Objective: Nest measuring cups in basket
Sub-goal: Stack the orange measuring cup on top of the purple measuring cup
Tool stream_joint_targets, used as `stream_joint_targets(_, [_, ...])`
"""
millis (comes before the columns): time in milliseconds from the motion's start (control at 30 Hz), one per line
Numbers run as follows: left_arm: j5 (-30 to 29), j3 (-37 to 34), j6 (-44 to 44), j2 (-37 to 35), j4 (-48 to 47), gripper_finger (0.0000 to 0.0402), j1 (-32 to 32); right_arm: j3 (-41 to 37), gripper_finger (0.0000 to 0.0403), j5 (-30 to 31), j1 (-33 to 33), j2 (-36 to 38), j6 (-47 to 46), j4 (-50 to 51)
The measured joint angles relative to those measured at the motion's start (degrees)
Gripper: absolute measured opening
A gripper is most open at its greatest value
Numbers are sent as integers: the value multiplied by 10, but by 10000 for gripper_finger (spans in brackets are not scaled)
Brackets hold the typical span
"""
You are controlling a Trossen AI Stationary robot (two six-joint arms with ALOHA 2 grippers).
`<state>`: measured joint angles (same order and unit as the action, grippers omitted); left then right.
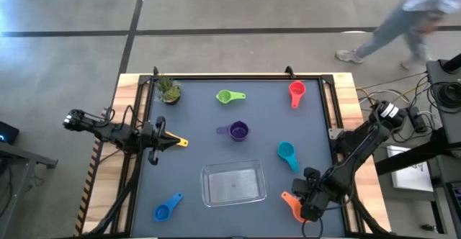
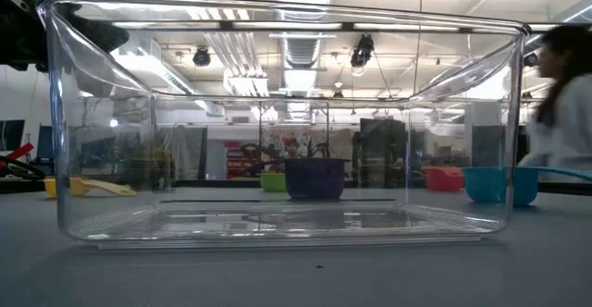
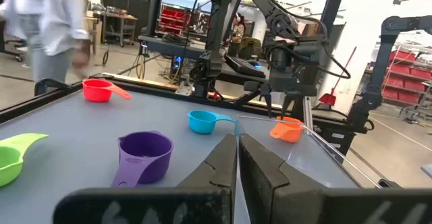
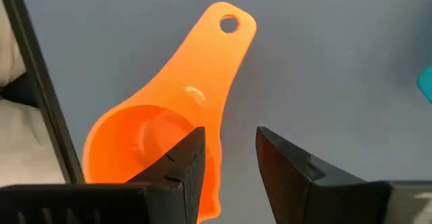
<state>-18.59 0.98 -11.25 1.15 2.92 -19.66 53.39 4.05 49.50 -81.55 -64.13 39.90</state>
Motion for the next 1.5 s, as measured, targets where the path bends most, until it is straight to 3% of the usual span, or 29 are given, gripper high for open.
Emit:
stream_joint_targets(400, [0, 0, 0, 0, 0, 0, 0, 5, 126, 4, 18, -1, 2, 0])
stream_joint_targets(767, [0, 0, 0, 0, 0, 0, 0, 4, 121, 4, 28, -53, 7, -4])
stream_joint_targets(933, [0, 0, 0, 0, 0, 0, 0, 4, 95, 4, 28, -69, 21, -2])
stream_joint_targets(1133, [0, 0, 0, 0, 0, 0, 0, 4, 20, 22, 28, -45, 30, 1])
stream_joint_targets(1500, [0, 0, 0, 0, 0, 0, 0, 34, 9, 118, -15, 49, 150, 58])
